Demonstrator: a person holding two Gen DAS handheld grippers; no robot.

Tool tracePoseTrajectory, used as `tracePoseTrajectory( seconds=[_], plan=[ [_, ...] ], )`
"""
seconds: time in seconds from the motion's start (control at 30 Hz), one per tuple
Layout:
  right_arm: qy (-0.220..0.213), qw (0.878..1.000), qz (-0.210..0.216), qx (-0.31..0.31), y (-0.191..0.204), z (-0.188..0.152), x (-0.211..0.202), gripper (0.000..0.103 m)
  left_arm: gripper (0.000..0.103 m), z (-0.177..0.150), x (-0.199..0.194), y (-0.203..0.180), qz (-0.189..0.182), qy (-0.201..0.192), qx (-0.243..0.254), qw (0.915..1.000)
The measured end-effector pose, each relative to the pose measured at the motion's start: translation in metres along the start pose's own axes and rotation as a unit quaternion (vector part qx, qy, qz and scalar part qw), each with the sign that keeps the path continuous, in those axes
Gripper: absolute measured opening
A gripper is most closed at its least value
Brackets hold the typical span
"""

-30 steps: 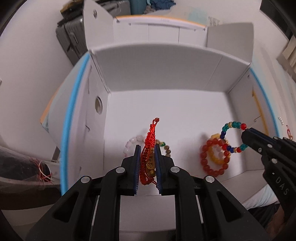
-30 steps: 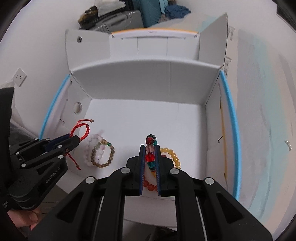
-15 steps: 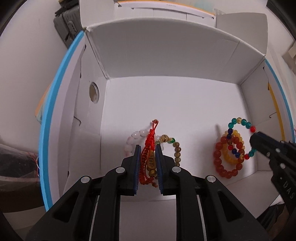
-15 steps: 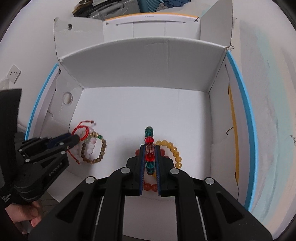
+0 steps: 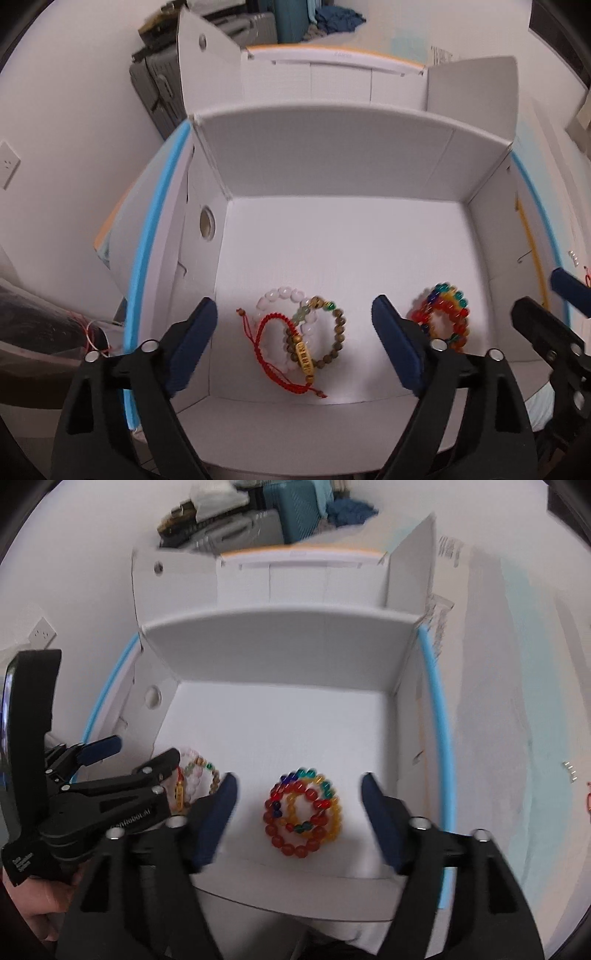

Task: Organize jewelry
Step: 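Move both tools back over the pearl strand and red string bracelet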

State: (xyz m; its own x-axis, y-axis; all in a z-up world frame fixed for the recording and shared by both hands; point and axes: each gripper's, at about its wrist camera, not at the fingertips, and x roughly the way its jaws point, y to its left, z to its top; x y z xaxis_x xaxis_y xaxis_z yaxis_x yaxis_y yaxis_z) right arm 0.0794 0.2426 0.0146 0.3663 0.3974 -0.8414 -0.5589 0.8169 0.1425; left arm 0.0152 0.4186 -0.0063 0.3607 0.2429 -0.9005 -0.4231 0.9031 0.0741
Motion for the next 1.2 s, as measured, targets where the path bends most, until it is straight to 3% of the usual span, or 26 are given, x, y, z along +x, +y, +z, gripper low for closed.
tracePoseTrajectory(
  seconds=[0.1, 0.3, 0.6, 0.93, 1.2],
  plan=[
    [-0.023, 1.000, -0.005, 0.005, -0.013, 0.003, -0.021, 0.084, 0.093, 0.004, -0.013, -0.011, -0.003, -0.012, 0.002, 0.9999],
    [-0.058, 0.998, -0.028, 0.023, -0.055, 0.002, -0.062, 0.092, 0.097, 0.008, -0.034, -0.051, -0.020, -0.035, 0.015, 0.9990],
    [-0.082, 0.991, -0.069, 0.081, -0.155, -0.016, -0.112, 0.093, 0.097, 0.019, -0.064, -0.156, -0.053, -0.059, 0.073, 0.9942],
    [-0.094, 0.978, -0.116, 0.146, -0.277, -0.051, -0.152, 0.093, 0.097, 0.019, -0.078, -0.272, -0.094, -0.075, 0.127, 0.9846],
    [-0.069, 0.968, -0.153, 0.186, -0.375, -0.078, -0.146, 0.093, 0.097, 0.018, -0.060, -0.368, -0.119, -0.062, 0.170, 0.9762]
  ],
)
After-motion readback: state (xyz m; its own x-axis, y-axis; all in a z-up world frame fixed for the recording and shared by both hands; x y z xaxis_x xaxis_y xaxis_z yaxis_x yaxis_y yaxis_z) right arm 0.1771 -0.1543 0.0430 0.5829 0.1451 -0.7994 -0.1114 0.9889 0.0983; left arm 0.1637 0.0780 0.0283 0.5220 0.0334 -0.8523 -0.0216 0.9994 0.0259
